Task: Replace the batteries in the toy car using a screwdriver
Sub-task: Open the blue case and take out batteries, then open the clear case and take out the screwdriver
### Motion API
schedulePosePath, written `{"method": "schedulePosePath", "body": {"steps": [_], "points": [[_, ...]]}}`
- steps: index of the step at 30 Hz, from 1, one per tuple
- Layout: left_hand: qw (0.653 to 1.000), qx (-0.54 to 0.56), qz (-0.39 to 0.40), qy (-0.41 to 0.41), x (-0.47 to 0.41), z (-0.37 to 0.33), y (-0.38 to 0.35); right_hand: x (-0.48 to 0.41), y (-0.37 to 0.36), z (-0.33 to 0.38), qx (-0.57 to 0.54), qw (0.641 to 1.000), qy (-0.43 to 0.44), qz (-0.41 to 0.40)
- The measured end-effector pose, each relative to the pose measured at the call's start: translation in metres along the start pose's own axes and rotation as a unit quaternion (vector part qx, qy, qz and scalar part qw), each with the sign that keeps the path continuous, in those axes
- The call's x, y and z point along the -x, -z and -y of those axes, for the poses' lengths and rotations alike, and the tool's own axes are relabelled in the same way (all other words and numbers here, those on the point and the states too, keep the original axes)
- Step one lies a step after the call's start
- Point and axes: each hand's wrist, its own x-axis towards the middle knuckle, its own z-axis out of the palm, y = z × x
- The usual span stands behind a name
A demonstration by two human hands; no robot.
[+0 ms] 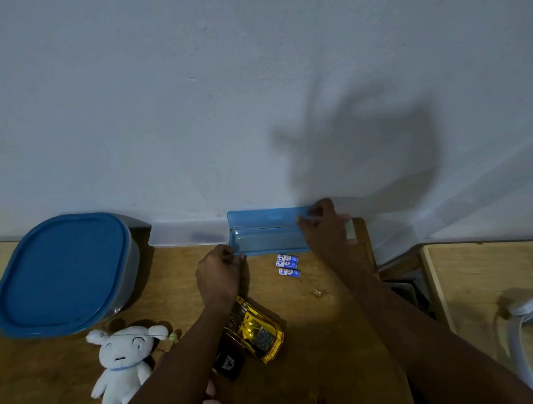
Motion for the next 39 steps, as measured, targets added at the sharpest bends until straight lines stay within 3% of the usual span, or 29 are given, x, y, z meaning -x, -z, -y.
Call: {"method": "schedulePosePath", "body": {"steps": [5,8,12,23,26,28,32,35,39], "points": [[1.000,-0.025,-0.009,-0.016,0.000,-0.006,0.001,0.010,-0.003,-0.014,0.073,0.993,0.091,0.022],[0.996,-0.080,-0.020,-0.044,-0.002,-0.011,0.001,0.019,-0.004,-0.029,0.181,0.963,0.195,0.033],[0.975,-0.191,-0.025,-0.107,-0.008,-0.009,-0.001,0.023,-0.007,-0.039,0.305,0.918,0.251,0.028],[0.951,-0.262,0.032,-0.161,-0.024,-0.011,0.000,0.026,-0.013,-0.028,0.407,0.880,0.243,0.013],[0.954,-0.240,0.043,-0.177,-0.025,-0.006,0.005,0.029,-0.014,-0.025,0.429,0.872,0.237,0.004],[0.963,-0.201,0.020,-0.180,-0.026,0.005,0.012,0.031,-0.019,-0.018,0.415,0.886,0.204,-0.005],[0.982,-0.134,-0.039,-0.125,-0.033,0.032,0.038,0.040,-0.045,0.005,0.314,0.928,0.196,0.024],[0.991,-0.107,-0.069,-0.031,-0.038,0.050,0.056,0.044,-0.078,0.033,0.288,0.918,0.259,0.087],[0.997,-0.009,-0.046,0.069,-0.048,0.067,0.072,0.041,-0.129,0.072,0.295,0.883,0.330,0.157]]}}
